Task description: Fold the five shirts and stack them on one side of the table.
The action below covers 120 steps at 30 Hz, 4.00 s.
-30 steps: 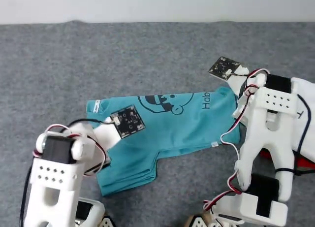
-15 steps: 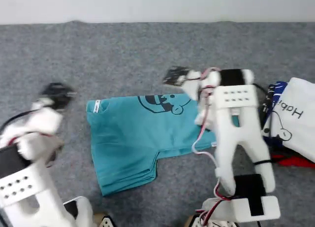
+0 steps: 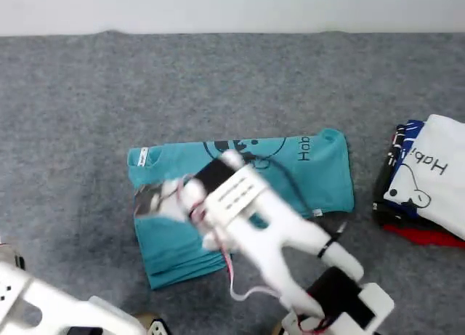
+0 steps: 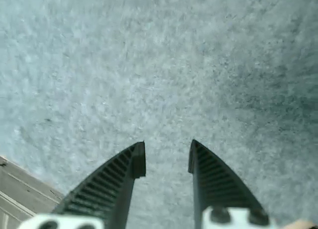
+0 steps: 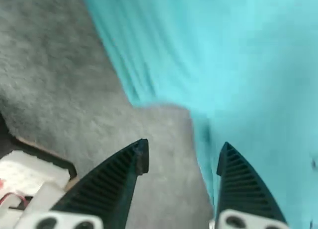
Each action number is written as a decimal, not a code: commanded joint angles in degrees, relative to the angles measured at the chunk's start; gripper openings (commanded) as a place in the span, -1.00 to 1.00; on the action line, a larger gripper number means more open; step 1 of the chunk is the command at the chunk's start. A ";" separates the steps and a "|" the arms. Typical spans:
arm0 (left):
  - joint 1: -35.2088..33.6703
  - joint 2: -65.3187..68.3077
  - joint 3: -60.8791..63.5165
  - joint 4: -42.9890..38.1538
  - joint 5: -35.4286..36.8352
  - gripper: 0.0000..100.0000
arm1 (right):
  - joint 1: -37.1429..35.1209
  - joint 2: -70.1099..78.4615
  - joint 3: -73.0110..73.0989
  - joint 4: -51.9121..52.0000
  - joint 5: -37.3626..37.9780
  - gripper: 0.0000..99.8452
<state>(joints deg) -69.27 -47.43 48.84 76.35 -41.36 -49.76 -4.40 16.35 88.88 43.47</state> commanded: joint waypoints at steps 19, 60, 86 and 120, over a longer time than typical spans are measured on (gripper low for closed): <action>-0.88 -0.79 2.59 -2.90 2.02 -0.70 | -16.48 12.88 7.12 -21.41 -3.87 -0.53; -0.79 -1.05 5.67 -2.55 1.93 -0.70 | 2.77 17.80 -19.08 -16.66 0.44 -0.98; -0.88 -1.05 5.41 -2.46 1.93 -0.70 | 15.34 33.10 -40.44 -10.15 -7.56 -0.64; 18.20 -0.97 -21.32 24.09 19.87 -0.70 | 51.82 34.33 -53.45 13.14 -22.59 -0.50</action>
<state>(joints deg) -54.42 -47.43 29.41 98.86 -22.73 0.35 30.51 -34.55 100.13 25.98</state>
